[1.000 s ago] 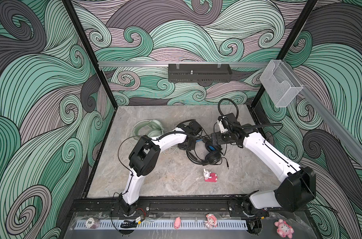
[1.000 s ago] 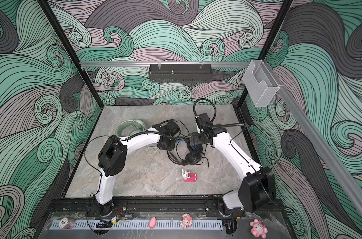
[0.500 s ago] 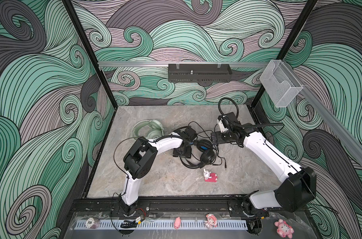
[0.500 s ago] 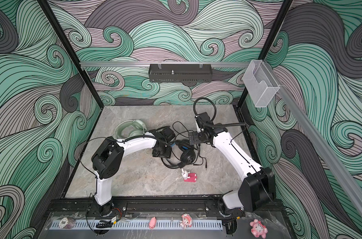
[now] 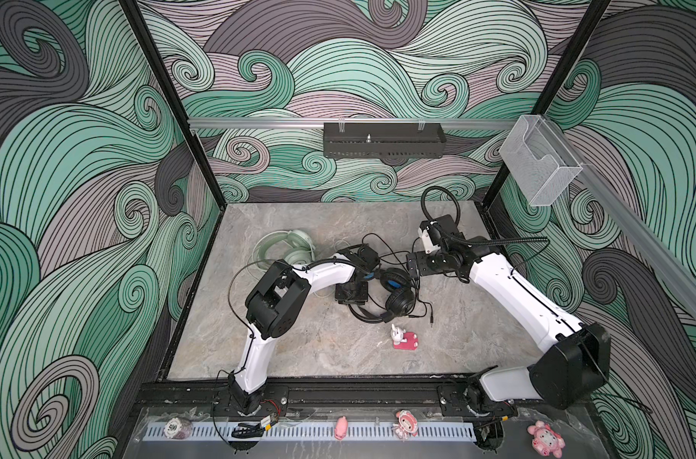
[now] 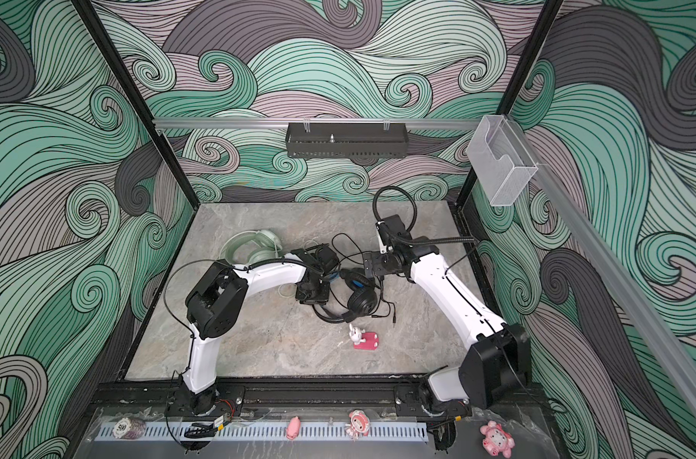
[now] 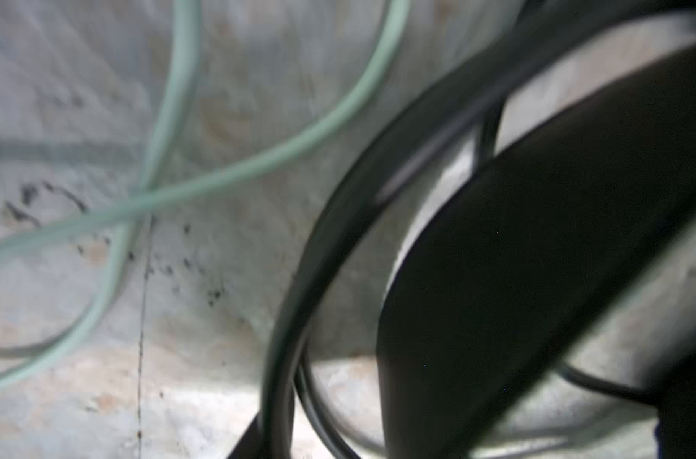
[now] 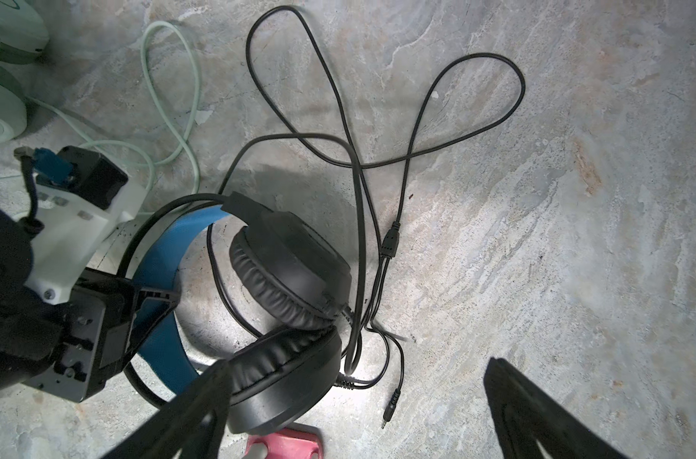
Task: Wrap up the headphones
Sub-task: 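Grasp the black headset headband with the left gripper while the right gripper hovers, then lift the black headset with the left gripper while the right gripper draws back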
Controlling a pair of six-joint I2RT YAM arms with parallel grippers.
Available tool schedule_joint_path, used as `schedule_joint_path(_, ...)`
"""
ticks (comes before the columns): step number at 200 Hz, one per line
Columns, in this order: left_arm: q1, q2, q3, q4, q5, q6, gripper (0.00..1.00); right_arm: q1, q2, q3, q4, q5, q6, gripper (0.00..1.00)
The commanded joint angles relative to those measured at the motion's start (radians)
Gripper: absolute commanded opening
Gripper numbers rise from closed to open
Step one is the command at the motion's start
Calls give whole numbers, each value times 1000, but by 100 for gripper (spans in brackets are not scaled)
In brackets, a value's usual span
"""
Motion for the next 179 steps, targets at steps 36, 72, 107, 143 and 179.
schedule_joint_path(36, 43, 53, 54, 10, -43, 8, 10, -5, -65, -16, -8, 35, -37, 100)
schedule_joint_path(72, 89, -54, 85, 17, -15, 60, 0, -4, -102, -19, 17, -18, -83, 99)
schedule_joint_path(107, 94, -176, 257, -99, -176, 332, 0, 1, -209, -27, 129, -172, -156, 99)
schedule_joint_path(143, 107, -288, 370, -142, -482, 682, 0, 30, -232, 59, 180, -300, -174, 98)
schedule_joint_path(179, 111, -434, 294, 83, -786, 1010, 0, 55, -230, 145, 222, -403, -163, 97)
